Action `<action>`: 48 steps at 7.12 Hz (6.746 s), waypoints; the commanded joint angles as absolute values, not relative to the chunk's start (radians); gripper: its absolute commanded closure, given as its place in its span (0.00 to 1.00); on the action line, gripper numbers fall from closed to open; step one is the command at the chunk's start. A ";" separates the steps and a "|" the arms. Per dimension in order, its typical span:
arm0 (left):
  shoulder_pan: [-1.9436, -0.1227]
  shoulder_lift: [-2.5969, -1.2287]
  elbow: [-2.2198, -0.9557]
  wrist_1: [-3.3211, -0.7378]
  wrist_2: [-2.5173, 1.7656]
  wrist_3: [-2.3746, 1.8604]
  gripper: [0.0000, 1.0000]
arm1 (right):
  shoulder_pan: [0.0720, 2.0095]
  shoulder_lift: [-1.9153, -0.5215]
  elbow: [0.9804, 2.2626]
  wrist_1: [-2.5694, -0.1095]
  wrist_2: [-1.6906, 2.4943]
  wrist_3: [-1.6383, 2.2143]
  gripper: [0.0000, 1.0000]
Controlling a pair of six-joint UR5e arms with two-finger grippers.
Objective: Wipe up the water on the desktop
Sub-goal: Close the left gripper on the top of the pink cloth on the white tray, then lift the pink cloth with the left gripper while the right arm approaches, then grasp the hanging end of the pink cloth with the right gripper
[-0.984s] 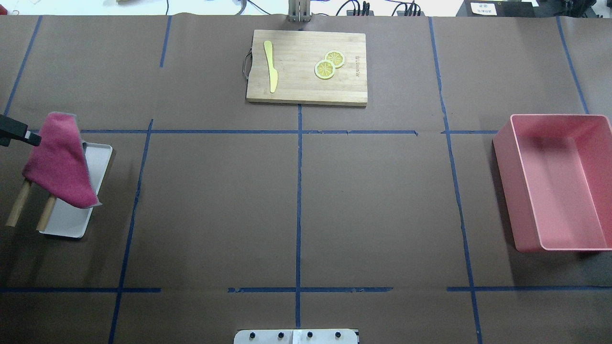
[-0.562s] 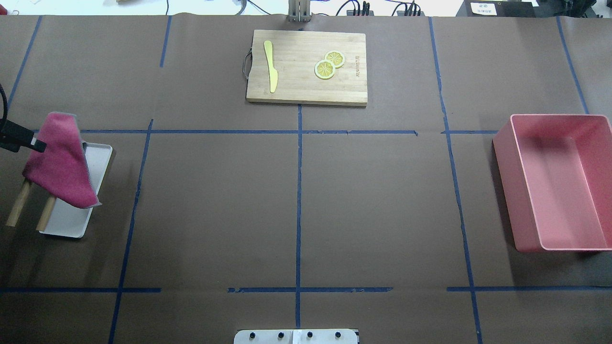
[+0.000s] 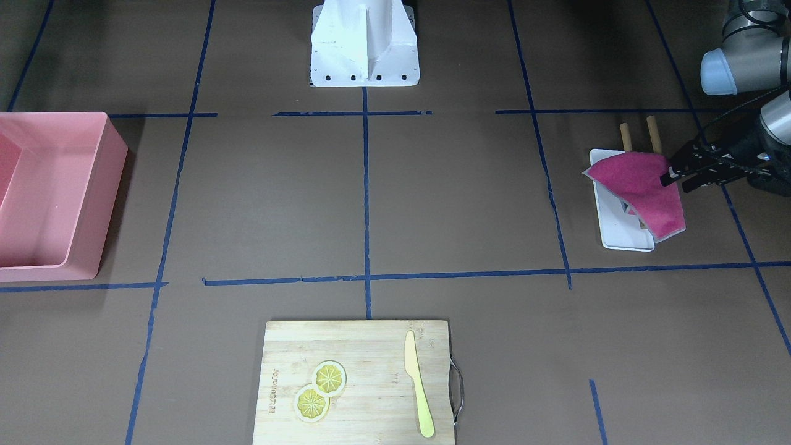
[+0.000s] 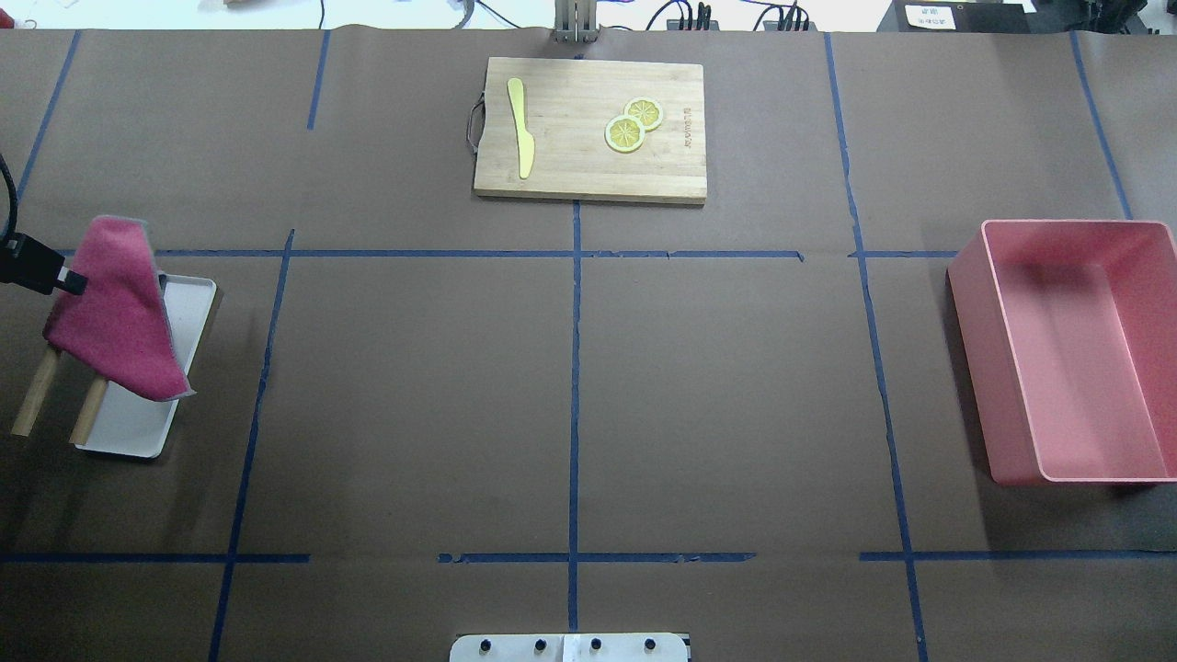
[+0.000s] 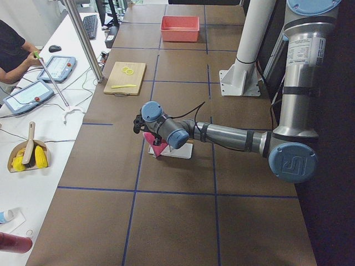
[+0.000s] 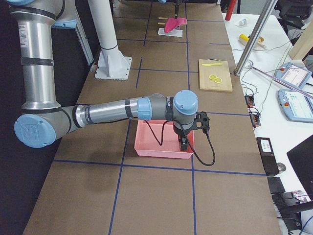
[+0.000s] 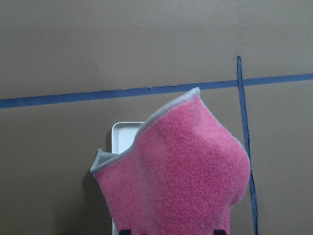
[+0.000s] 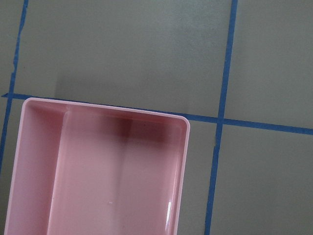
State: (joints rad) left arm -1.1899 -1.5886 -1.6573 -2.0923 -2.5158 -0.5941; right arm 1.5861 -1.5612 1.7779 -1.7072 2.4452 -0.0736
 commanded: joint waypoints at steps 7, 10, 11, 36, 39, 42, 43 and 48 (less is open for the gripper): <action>-1.189 -1.589 -1.657 -2.095 -2.508 -0.592 0.63 | 1.588 -1.560 1.775 -1.707 2.447 -0.072 0.00; -1.187 -1.589 -1.654 -2.094 -2.507 -0.592 0.84 | 1.588 -1.563 1.773 -1.707 2.448 -0.072 0.00; -1.187 -1.589 -1.654 -2.092 -2.510 -0.592 0.92 | 1.589 -1.563 1.773 -1.707 2.451 -0.072 0.00; -0.864 -2.054 -1.884 -2.025 -2.118 -1.690 0.97 | 0.966 -1.279 2.036 -1.123 2.080 0.718 0.00; -0.809 -2.127 -1.846 -2.023 -2.072 -1.750 0.97 | 0.676 -1.145 2.037 -1.121 1.762 0.703 0.00; -0.726 -2.192 -1.816 -2.017 -2.059 -1.762 0.97 | 0.439 -1.111 2.036 -1.123 1.438 0.696 0.00; -0.720 -2.225 -1.801 -2.020 -2.043 -1.801 0.98 | 0.430 -1.109 2.036 -1.123 1.434 0.696 0.00; -0.701 -2.284 -1.779 -2.020 -2.031 -1.865 1.00 | 0.393 -1.097 2.028 -1.124 1.430 0.664 0.00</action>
